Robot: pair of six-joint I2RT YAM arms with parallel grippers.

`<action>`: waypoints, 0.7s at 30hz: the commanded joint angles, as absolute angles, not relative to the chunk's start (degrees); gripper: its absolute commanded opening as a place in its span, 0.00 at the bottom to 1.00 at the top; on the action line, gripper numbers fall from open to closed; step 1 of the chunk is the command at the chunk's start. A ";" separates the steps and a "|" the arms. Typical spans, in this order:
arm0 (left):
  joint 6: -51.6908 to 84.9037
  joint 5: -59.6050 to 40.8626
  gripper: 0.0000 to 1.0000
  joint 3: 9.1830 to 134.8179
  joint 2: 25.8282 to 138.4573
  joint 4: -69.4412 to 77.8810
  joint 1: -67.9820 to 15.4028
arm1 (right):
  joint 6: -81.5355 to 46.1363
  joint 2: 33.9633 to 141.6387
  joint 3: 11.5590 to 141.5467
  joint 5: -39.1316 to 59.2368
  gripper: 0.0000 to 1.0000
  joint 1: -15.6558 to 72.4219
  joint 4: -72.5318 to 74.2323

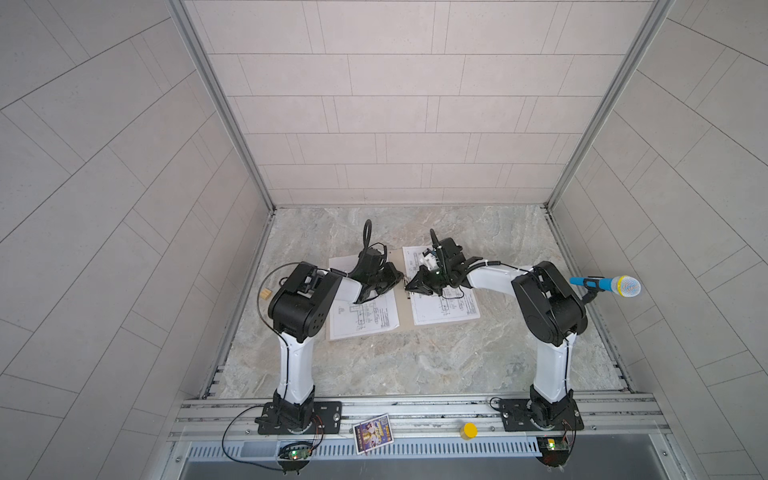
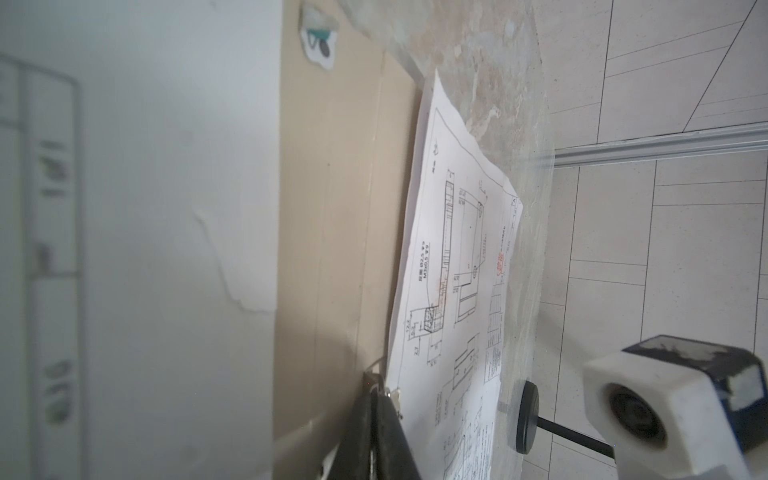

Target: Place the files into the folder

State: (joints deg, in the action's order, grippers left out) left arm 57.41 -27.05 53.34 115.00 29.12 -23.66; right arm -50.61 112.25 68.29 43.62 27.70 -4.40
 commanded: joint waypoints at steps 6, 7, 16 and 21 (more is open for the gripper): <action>56.34 -25.57 0.09 52.29 115.55 24.74 -23.64 | -48.87 110.31 65.62 42.70 0.07 27.93 -6.26; 56.35 -25.57 0.09 52.33 115.58 24.70 -23.62 | -48.87 110.38 65.51 42.82 0.06 27.94 -6.12; 55.90 -25.49 0.09 52.64 115.40 23.98 -23.63 | -48.25 110.50 64.23 43.13 0.05 27.95 -5.33; 55.77 -25.65 0.09 52.65 115.45 23.97 -23.63 | -47.90 110.74 63.94 43.33 0.03 27.84 -5.07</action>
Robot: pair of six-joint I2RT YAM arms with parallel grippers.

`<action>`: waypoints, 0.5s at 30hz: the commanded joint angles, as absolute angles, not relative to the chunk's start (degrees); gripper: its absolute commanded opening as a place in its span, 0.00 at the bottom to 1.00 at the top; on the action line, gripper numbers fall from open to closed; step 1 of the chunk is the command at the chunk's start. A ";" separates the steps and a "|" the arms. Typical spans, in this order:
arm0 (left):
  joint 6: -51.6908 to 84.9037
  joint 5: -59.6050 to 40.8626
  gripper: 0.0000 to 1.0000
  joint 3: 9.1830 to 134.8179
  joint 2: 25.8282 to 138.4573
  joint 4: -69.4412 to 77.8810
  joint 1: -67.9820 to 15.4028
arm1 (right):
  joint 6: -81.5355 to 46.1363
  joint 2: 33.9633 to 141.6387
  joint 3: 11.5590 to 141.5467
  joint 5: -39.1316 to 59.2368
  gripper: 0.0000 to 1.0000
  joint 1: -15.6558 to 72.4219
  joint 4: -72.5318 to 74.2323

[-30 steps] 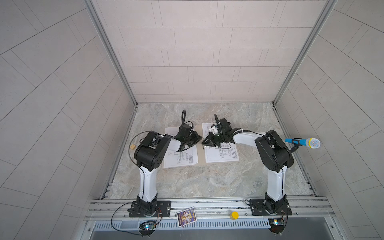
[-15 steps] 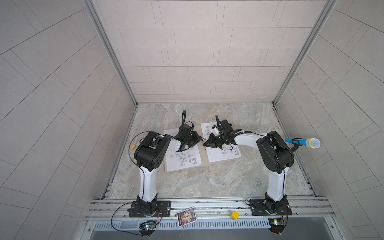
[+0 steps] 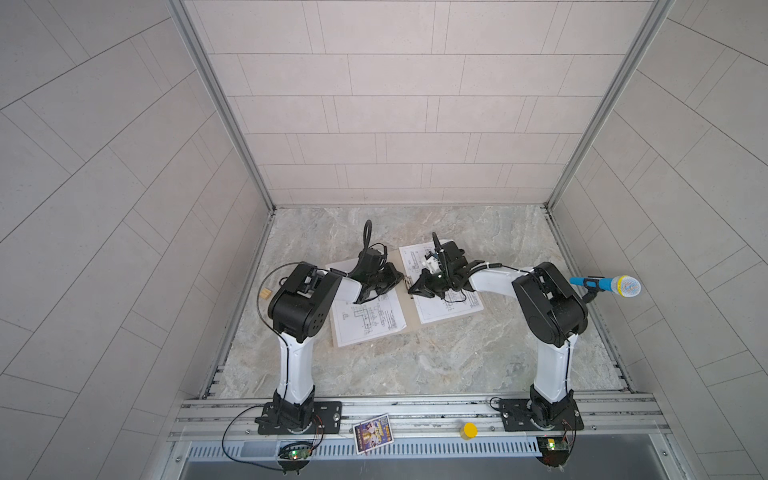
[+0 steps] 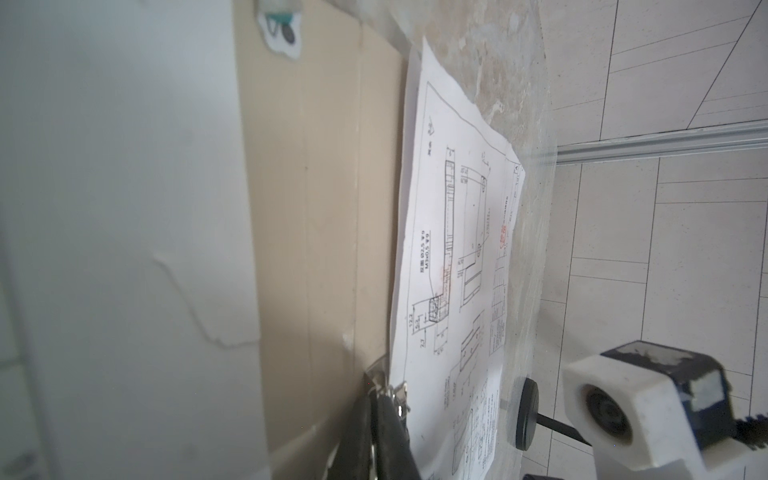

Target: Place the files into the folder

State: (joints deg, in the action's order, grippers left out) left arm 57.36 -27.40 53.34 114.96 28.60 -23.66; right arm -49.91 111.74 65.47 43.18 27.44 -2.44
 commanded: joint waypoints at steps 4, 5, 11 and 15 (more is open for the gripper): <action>55.73 -25.88 0.09 52.81 115.42 23.99 -23.65 | -47.32 111.18 63.48 43.68 0.02 27.86 -4.59; 55.72 -25.84 0.09 52.82 115.49 23.99 -23.64 | -47.13 111.26 63.38 43.68 0.02 27.86 -4.66; 55.74 -26.20 0.09 53.09 115.88 23.99 -23.62 | -45.44 111.90 62.74 43.43 0.00 27.44 -4.51; 55.64 -26.38 0.09 53.09 116.06 23.98 -23.60 | -45.34 112.09 62.01 43.42 0.00 27.07 -4.00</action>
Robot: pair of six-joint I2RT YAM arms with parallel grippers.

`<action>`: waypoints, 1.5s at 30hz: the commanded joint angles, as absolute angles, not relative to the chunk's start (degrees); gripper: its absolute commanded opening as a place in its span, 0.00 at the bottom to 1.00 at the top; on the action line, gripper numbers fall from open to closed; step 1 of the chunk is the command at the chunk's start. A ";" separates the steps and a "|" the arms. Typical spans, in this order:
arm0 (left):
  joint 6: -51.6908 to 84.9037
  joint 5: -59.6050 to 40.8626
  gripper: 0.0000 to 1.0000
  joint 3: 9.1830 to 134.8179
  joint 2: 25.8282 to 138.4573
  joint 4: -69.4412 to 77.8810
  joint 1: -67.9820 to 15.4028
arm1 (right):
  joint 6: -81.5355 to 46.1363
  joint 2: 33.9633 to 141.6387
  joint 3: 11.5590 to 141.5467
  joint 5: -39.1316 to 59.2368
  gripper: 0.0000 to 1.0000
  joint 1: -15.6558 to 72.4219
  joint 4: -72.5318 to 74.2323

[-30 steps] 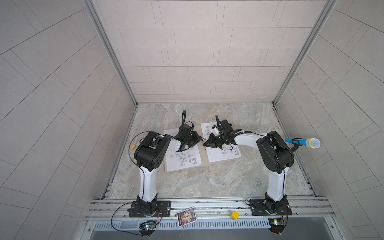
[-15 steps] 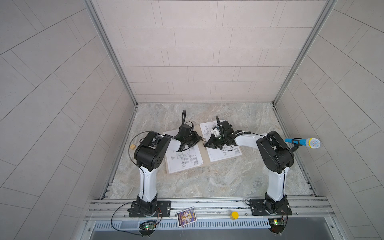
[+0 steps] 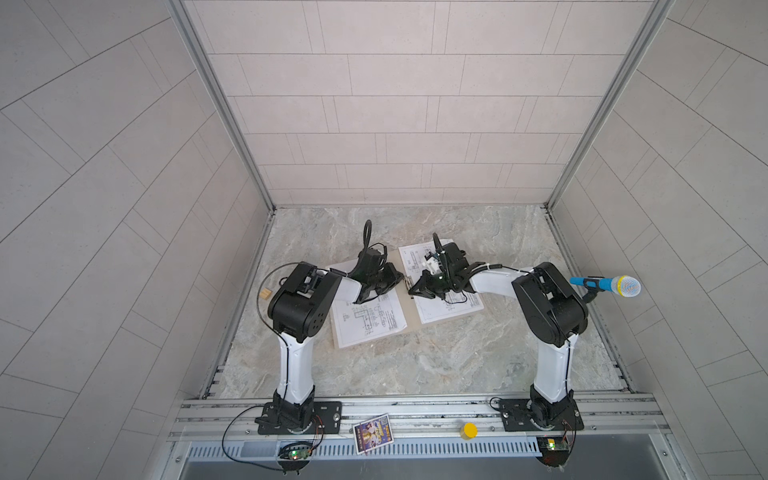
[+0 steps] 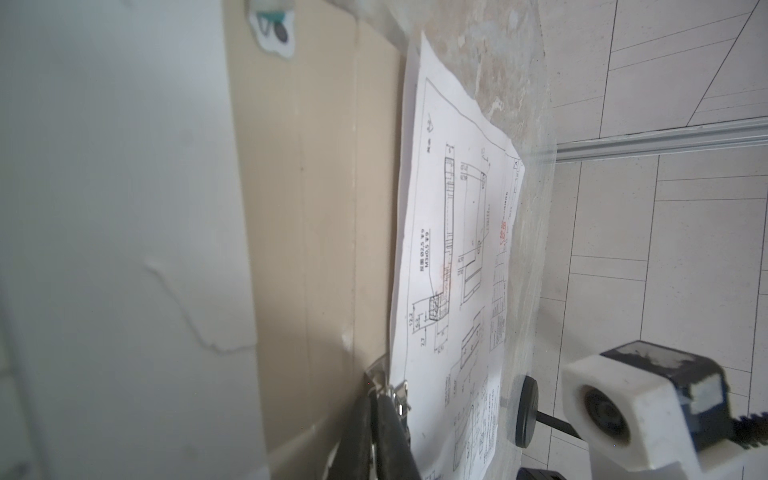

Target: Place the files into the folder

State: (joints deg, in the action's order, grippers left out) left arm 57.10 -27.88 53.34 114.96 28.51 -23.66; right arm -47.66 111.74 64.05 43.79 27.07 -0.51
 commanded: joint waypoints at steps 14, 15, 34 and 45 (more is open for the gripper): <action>55.72 -26.94 0.09 53.35 116.80 24.26 -23.64 | -44.91 113.11 60.17 43.34 0.00 26.28 -2.16; 55.72 -26.97 0.09 53.42 116.81 24.26 -23.60 | -44.85 113.33 60.07 43.17 0.00 26.19 -2.15; 55.73 -27.42 0.09 53.70 117.24 24.34 -23.62 | -42.45 116.41 58.26 41.50 0.00 24.98 -2.20; 55.75 -27.61 0.09 53.79 117.51 24.51 -23.64 | -41.65 118.16 57.40 42.36 0.00 23.96 -1.00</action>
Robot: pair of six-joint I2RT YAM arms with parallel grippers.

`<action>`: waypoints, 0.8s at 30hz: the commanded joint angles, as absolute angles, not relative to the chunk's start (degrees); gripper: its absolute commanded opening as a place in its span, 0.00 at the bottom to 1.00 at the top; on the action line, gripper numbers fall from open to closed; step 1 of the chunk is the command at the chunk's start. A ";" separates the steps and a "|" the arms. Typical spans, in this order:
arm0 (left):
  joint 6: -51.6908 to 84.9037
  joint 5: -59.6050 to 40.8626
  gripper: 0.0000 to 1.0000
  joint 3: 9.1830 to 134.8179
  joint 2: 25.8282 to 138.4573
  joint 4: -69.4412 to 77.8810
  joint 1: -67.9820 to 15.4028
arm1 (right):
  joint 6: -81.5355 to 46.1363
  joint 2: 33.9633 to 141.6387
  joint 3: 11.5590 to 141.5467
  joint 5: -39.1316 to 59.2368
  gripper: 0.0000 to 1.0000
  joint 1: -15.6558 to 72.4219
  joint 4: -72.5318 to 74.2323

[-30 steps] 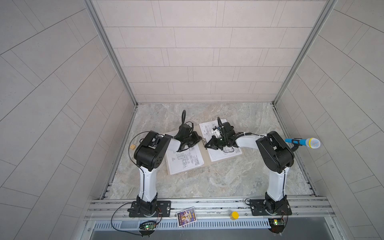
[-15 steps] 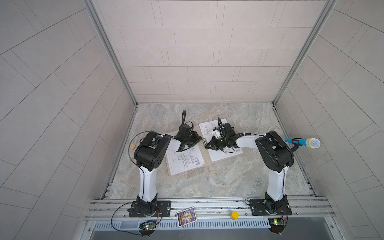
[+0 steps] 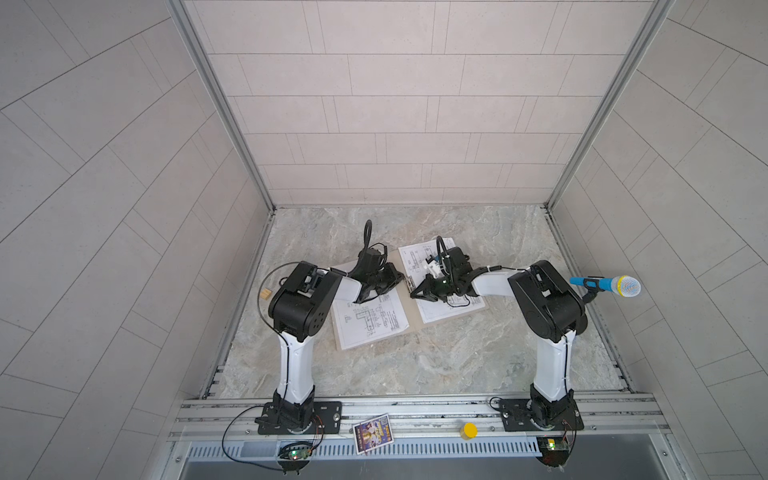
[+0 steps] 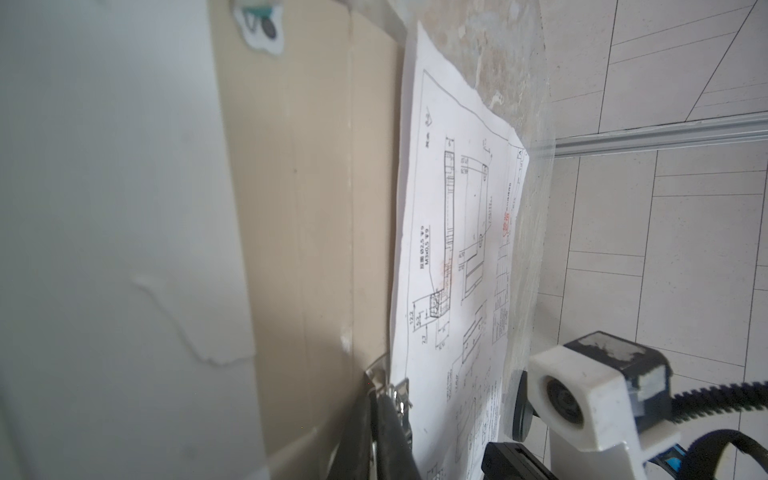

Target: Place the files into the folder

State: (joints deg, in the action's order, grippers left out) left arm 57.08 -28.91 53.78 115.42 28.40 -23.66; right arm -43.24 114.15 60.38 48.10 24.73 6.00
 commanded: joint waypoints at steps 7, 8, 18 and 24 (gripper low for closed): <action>55.85 -27.64 0.09 53.97 117.68 24.52 -23.64 | -42.53 118.94 56.24 41.97 0.00 23.20 0.01; 55.82 -27.60 0.09 53.96 117.75 24.48 -23.63 | -42.66 119.01 56.11 41.81 0.00 23.12 -0.08; 55.99 -27.25 0.09 54.23 117.77 24.34 -23.64 | -38.28 120.14 58.57 38.67 0.00 23.20 -8.49; 55.99 -27.33 0.09 54.23 117.79 24.34 -23.63 | -36.94 121.60 60.27 37.71 0.00 23.74 -10.93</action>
